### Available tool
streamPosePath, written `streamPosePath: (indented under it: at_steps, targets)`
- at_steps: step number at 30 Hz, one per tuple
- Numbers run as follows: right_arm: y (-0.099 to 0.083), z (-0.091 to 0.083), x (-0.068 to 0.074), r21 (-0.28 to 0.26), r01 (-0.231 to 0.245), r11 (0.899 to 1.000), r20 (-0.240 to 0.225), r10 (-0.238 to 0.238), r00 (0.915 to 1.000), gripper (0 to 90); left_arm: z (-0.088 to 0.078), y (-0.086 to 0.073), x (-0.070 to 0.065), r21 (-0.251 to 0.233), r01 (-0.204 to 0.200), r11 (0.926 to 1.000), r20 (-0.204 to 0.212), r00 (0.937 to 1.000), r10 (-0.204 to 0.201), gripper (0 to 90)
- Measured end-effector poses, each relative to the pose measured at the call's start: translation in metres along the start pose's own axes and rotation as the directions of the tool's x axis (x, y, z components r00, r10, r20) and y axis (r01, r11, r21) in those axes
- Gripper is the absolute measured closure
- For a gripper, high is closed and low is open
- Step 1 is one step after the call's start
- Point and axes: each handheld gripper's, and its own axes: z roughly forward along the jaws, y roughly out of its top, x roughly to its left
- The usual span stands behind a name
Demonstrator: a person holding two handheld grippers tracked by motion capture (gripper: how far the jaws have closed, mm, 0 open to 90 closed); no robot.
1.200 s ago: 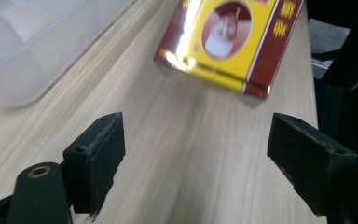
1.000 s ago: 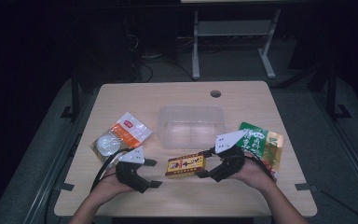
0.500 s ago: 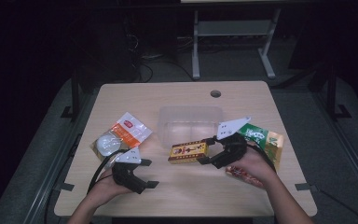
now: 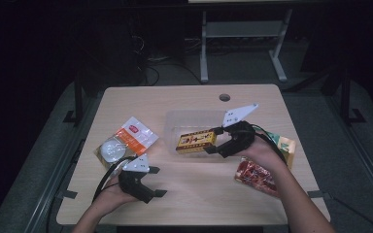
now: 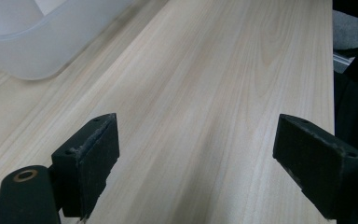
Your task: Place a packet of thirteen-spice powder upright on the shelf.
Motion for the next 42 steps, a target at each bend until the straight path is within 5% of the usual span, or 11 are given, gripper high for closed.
streamPosePath:
  at_steps: [23, 42]
  targets:
    - [0.036, 0.027, -0.041, 0.035, 0.020, 0.999, 0.048, -0.022, 0.9986, 32.0, -0.001, -0.002, 0.002, -0.043, 0.011, 0.9990, 0.016, 0.9998, -0.011, 14.0]
    - [0.053, 0.054, -0.060, 0.075, 0.057, 0.996, 0.065, -0.062, 0.9959, 31.9, -0.001, -0.002, 0.002, -0.052, 0.010, 0.9986, 0.037, 0.9993, -0.008, 13.9]
